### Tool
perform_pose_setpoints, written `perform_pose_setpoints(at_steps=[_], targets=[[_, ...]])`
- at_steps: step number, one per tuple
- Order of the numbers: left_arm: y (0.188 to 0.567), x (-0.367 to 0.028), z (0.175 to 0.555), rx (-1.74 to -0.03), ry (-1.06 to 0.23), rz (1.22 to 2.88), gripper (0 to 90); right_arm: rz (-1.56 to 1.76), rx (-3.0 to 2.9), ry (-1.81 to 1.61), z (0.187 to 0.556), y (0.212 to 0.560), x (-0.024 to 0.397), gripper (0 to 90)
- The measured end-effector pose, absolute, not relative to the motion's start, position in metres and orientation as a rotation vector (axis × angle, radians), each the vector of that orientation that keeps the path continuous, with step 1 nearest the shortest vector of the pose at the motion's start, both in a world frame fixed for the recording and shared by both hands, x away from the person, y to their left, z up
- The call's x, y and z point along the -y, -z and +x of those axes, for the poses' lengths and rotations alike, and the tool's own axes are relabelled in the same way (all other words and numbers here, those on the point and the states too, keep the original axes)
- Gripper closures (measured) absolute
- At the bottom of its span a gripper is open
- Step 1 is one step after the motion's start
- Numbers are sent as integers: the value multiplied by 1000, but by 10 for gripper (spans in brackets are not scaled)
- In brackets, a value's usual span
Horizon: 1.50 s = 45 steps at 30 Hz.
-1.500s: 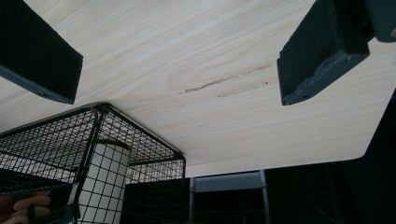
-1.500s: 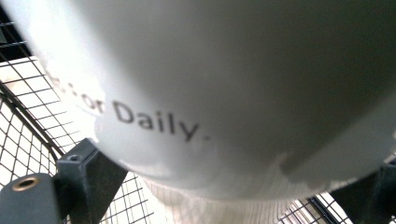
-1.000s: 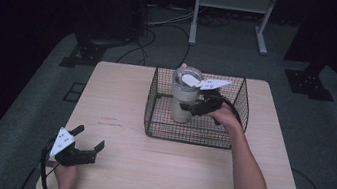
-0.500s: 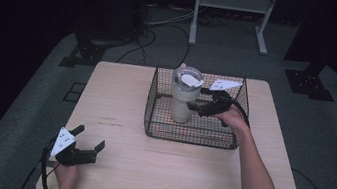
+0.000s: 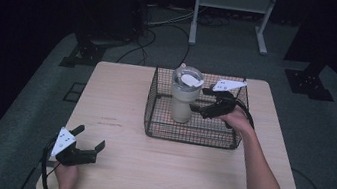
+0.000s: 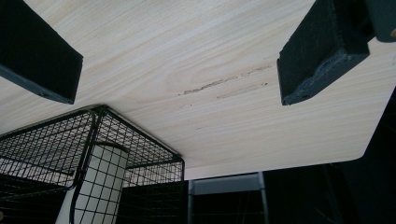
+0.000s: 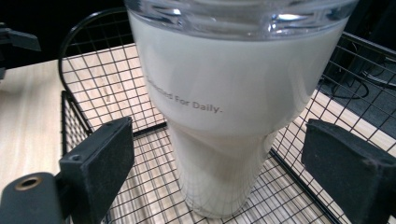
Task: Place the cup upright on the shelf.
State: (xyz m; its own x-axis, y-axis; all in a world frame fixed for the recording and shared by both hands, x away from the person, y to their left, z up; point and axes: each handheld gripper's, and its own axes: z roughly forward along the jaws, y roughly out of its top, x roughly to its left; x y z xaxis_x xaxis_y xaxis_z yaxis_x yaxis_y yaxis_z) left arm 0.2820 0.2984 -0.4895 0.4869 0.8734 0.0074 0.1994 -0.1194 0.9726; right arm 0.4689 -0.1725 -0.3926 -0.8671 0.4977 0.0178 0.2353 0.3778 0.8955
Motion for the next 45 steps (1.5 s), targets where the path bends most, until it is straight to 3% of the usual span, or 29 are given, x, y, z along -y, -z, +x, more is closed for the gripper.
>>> perform_pose_setpoints(at_steps=[24,45], targets=[[490,-297,282,-938,-761,1625,0,646,-2321,-1487,425,358,190,90],[490,-297,282,-936,-766,1637,0,640,-2346,-1460,401,355,209,90]])
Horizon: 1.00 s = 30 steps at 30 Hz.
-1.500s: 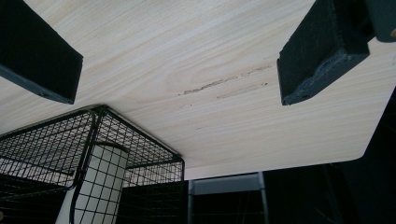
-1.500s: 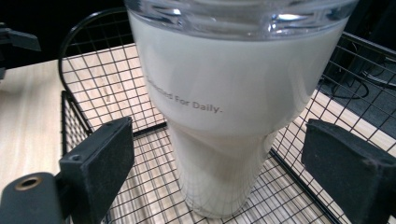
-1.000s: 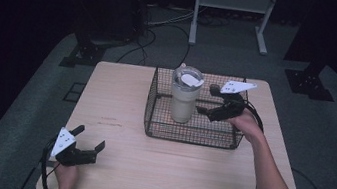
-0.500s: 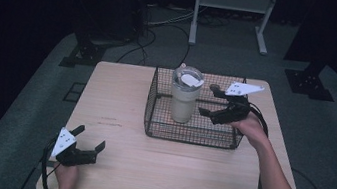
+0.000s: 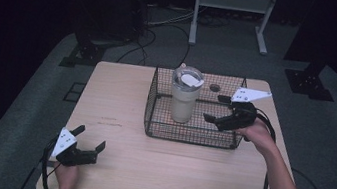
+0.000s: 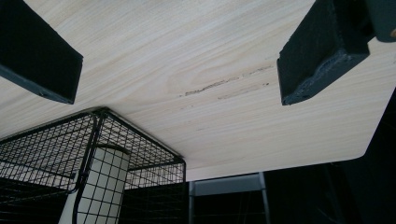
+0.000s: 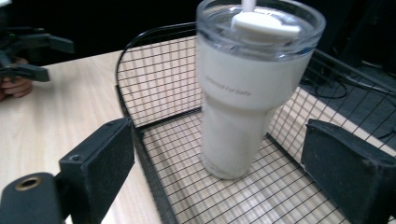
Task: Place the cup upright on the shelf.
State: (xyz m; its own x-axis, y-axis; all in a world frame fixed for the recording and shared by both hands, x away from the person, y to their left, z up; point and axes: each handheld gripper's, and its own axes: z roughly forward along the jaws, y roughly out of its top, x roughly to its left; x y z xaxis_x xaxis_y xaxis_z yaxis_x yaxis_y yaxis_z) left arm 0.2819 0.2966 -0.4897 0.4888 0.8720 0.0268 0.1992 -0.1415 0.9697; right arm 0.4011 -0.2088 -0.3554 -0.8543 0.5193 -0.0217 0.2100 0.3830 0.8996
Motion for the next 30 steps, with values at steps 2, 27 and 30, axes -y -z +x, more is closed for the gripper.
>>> perform_pose_setpoints(at_steps=[2,27,30], targets=[[490,-296,282,-937,-765,1636,0,634,-2354,-1449,397,357,211,90],[490,-296,282,-937,-769,1641,0,610,-2377,-1496,353,377,229,90],[490,-296,282,-937,-769,1641,0,616,-2379,-1501,350,380,230,90]])
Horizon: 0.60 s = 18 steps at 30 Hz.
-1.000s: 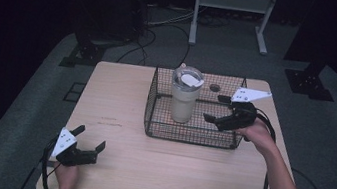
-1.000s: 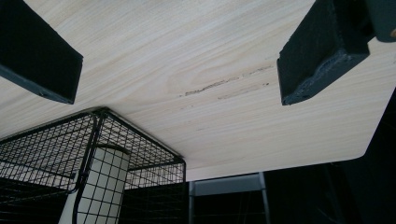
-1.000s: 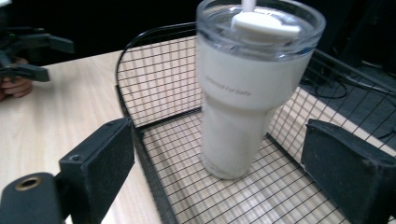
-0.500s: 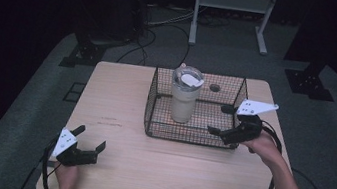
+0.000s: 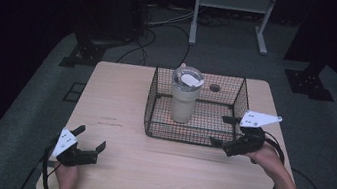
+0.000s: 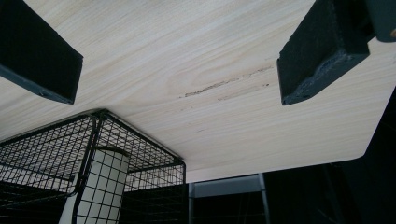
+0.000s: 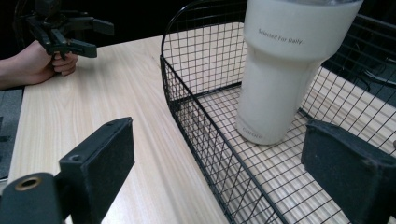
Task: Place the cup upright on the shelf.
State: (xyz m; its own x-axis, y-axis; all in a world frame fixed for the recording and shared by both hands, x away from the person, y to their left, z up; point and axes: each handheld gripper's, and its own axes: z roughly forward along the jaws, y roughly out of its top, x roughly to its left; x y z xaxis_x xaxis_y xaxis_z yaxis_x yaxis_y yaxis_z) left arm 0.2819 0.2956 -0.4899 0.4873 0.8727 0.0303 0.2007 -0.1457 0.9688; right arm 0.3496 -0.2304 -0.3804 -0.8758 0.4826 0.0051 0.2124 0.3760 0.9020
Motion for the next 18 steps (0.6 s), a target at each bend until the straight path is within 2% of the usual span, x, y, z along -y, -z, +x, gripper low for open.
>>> perform_pose_setpoints(at_steps=[18], targets=[[490,-295,282,-938,-772,1647,0,619,-2392,-1504,328,407,243,90]])
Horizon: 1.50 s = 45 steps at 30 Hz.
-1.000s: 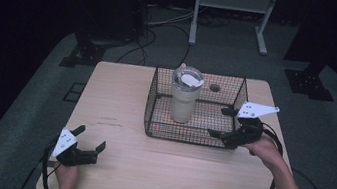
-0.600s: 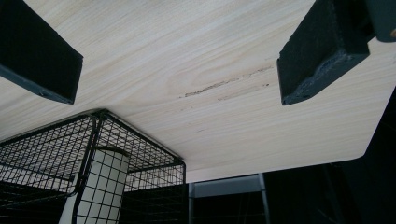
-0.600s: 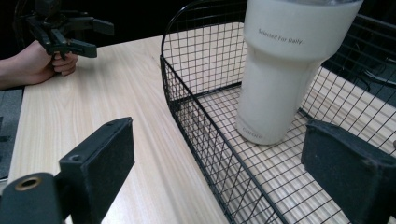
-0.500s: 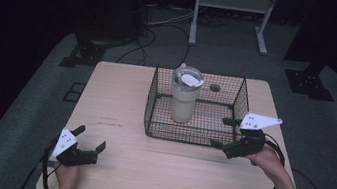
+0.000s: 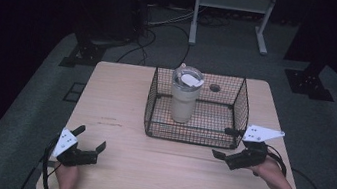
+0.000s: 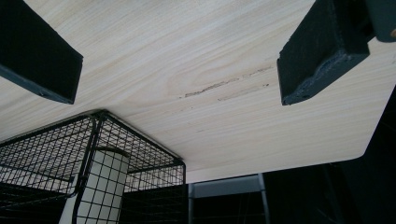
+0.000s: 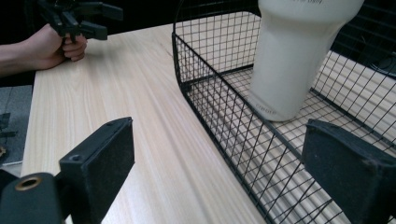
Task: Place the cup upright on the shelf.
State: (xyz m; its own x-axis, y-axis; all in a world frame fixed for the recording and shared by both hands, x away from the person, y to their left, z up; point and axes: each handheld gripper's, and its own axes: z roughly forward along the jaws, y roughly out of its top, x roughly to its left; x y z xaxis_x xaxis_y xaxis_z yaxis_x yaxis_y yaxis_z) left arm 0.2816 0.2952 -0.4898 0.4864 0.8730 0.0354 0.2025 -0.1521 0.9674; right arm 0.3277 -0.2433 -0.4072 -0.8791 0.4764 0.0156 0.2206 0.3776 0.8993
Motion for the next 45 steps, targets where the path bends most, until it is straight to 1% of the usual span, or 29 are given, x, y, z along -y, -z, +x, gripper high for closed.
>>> perform_pose_setpoints(at_steps=[12,28,45], targets=[[490,-295,281,-939,-776,1650,0,636,-2379,-1530,310,424,255,90],[490,-295,281,-939,-777,1650,0,711,-2368,-1502,301,447,266,90],[490,-295,282,-941,-775,1650,0,769,-2299,-1499,289,460,277,90]])
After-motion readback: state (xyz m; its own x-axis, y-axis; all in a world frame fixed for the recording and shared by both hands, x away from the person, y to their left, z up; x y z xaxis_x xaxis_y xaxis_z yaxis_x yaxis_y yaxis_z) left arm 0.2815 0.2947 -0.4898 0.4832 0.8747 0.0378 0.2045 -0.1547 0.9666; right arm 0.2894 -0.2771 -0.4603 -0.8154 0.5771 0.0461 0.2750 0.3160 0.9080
